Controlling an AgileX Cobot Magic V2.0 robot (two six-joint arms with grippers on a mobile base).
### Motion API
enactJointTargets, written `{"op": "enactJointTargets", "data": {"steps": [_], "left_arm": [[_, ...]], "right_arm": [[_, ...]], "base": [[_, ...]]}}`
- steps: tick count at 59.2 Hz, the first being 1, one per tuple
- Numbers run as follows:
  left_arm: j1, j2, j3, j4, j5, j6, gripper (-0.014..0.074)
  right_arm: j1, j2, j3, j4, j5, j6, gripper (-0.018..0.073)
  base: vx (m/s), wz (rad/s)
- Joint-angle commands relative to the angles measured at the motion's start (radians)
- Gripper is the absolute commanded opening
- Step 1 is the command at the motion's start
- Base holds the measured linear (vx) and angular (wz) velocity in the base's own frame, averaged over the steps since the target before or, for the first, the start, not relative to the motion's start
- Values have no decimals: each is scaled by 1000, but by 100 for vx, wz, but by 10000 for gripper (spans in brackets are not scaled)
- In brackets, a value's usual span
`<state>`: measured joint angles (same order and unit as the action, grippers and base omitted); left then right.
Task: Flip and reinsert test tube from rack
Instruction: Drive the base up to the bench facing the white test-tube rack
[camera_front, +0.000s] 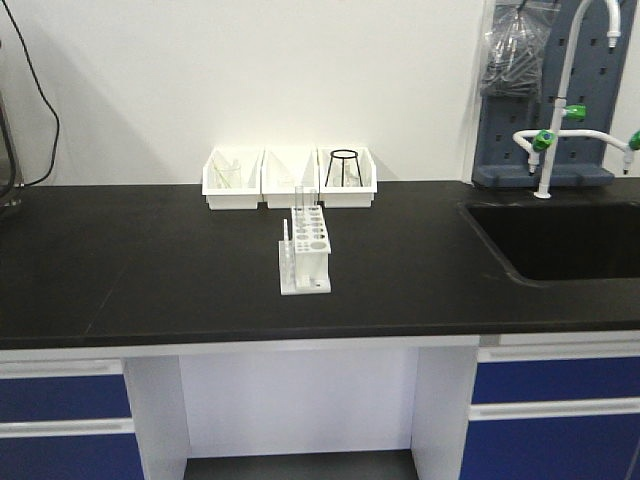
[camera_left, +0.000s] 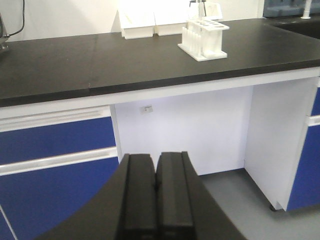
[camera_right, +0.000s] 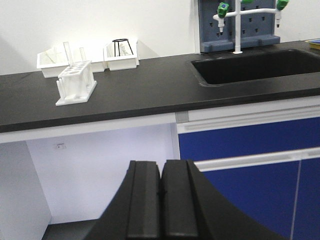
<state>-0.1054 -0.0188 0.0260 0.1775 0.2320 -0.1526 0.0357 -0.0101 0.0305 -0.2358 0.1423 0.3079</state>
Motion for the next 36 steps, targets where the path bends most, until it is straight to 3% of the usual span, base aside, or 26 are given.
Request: {"op": "enactJointTargets", "data": {"steps": [1, 36], "left_arm": [[0, -8, -4, -5, -80, -9, -6], [0, -8, -4, -5, -80, -9, -6]], "right_arm": [[-5, -15, 2, -7, -78, -4, -11], [-5, -14, 2, -7, -78, -4, -11]], "base": [[38, 8], [41, 3]]}}
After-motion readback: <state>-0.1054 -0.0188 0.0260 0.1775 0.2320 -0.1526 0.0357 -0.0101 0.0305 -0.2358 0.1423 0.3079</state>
